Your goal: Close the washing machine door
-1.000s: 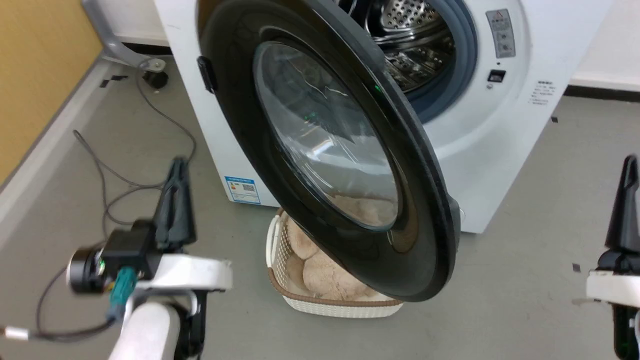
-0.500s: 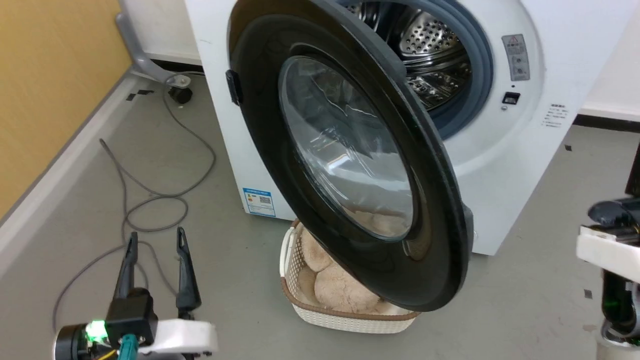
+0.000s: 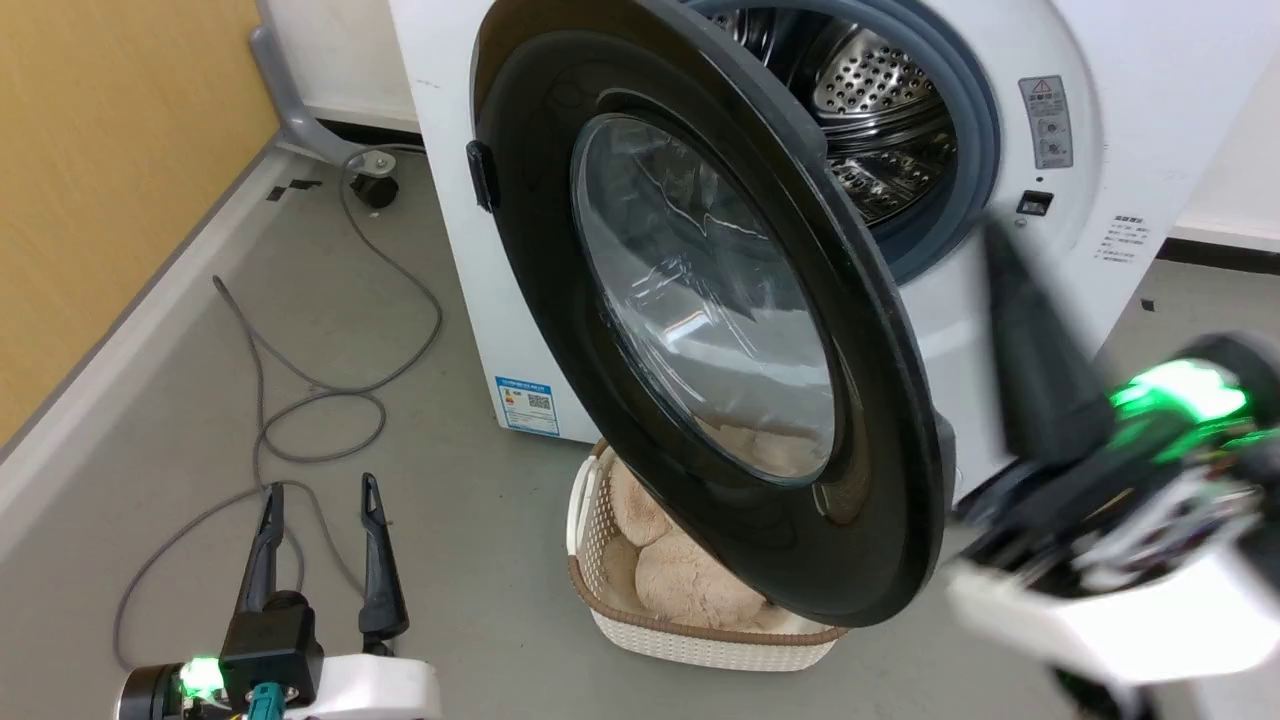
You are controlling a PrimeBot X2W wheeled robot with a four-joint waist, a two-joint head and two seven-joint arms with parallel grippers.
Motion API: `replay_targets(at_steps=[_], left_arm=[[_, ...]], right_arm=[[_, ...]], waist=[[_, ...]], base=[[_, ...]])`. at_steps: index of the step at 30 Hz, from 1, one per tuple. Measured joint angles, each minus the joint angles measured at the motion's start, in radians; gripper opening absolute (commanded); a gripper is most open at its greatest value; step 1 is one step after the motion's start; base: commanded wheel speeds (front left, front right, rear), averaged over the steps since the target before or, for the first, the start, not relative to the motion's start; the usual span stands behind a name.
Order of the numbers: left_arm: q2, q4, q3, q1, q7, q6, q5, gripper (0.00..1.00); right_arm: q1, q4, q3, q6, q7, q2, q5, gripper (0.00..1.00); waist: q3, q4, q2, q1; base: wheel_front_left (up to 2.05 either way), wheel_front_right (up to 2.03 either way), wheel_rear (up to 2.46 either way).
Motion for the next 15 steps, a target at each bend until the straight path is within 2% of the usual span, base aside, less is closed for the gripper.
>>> replay_targets(at_steps=[3,8,12,15], left_arm=[[-0.004,0.000,0.006,0.001,0.000,-0.007,0.004,1.00],[-0.008,0.000,0.013,0.005,0.000,-0.016,0.012,1.00],[-0.014,-0.002,0.014,0.005,0.000,-0.016,0.015,1.00],[-0.020,-0.002,0.013,0.005,0.000,-0.019,0.021,1.00]], right_arm=[[0.001,0.040,0.122,0.000,0.000,-0.069,0.031,0.00],[0.002,0.130,0.251,0.000,0.000,-0.154,0.026,0.00],[0.015,0.225,0.318,0.000,0.000,-0.194,-0.022,0.00],[0.041,0.299,0.330,0.000,0.000,-0.202,-0.033,0.00]], waist=[[-0.002,-0.006,0.0000,0.0000],[-0.003,-0.016,0.0000,0.0000],[0.000,-0.021,0.0000,0.0000],[0.004,-0.023,0.0000,0.0000]], base=[[0.00,0.00,0.00],[0.00,0.00,0.00],[0.00,0.00,0.00],[0.00,0.00,0.00]])
